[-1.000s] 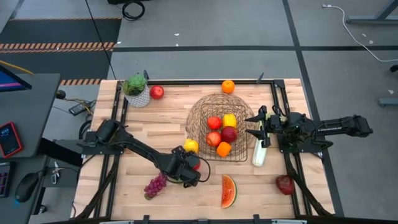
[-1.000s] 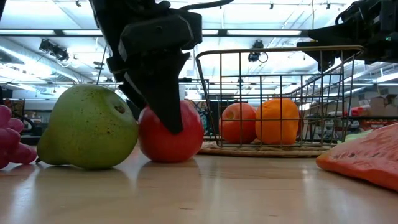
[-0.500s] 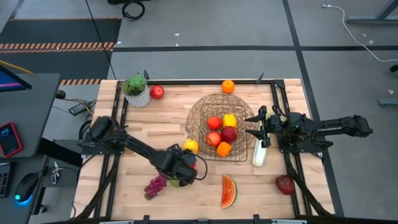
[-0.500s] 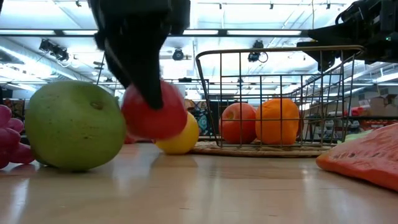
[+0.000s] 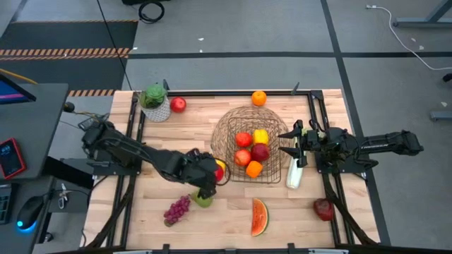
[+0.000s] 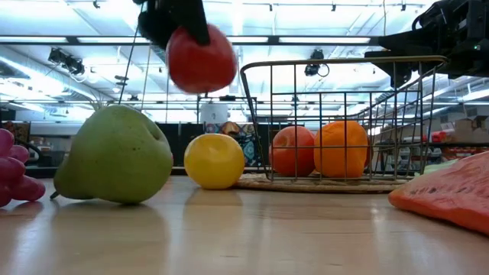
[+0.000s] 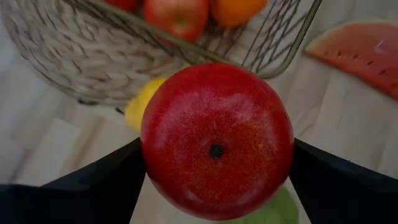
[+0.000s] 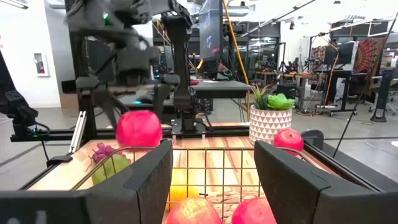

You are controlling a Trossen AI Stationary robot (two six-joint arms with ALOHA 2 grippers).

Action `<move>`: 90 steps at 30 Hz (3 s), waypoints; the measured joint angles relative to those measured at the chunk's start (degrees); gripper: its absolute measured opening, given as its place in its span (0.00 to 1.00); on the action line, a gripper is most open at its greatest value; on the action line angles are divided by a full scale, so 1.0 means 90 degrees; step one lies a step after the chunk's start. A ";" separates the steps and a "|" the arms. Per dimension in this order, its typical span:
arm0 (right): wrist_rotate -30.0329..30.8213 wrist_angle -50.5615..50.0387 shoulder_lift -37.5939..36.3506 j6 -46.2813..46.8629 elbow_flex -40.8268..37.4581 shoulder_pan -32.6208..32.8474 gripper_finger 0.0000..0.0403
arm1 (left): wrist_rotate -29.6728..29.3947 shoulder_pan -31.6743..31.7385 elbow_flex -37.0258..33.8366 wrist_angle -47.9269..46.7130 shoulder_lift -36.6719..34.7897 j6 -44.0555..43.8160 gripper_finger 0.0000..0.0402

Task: Build produce basket
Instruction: Put the bottom red apple into the wire basket

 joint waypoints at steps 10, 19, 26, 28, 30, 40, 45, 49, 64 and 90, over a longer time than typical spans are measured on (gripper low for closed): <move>0.0000 0.0000 0.0001 -0.0001 -0.0002 0.0000 0.57 | -0.0951 0.0478 0.0002 0.1460 -0.0456 0.2184 0.89; 0.0000 -0.0002 0.0002 0.0001 0.0000 0.0000 0.57 | -0.1209 0.1174 0.0009 0.4817 -0.0444 0.5274 0.89; 0.0000 -0.0002 0.0000 0.0001 0.0000 0.0000 0.57 | -0.0666 0.1726 0.0010 0.4917 -0.0241 0.5369 0.89; 0.0000 -0.0002 0.0000 0.0001 0.0000 -0.0002 0.57 | -0.0622 0.1840 0.0010 0.4996 -0.0070 0.5376 0.89; 0.0000 -0.0002 0.0000 0.0001 0.0000 0.0000 0.57 | -0.0612 0.1963 0.0010 0.5049 0.0088 0.5376 0.89; 0.0000 0.0004 0.0000 -0.0001 -0.0001 -0.0002 0.57 | -0.0217 0.2559 0.0007 0.5148 0.0581 0.5335 0.89; 0.0000 -0.0002 0.0002 0.0000 -0.0002 -0.0002 0.57 | 0.0242 0.2705 0.0007 0.5067 0.0640 0.5370 0.89; 0.0000 -0.0002 0.0002 0.0001 0.0000 0.0000 0.57 | 0.0264 0.2734 0.0010 0.4670 0.0642 0.5612 0.89; 0.0000 -0.0002 0.0002 -0.0001 -0.0001 0.0000 0.57 | -0.0406 0.2325 -0.0069 0.2756 0.0155 0.5593 0.98; 0.0002 0.0000 0.0002 0.0001 0.0000 -0.0002 0.57 | -0.1163 0.1468 -0.4886 0.8879 -0.2405 0.9029 0.99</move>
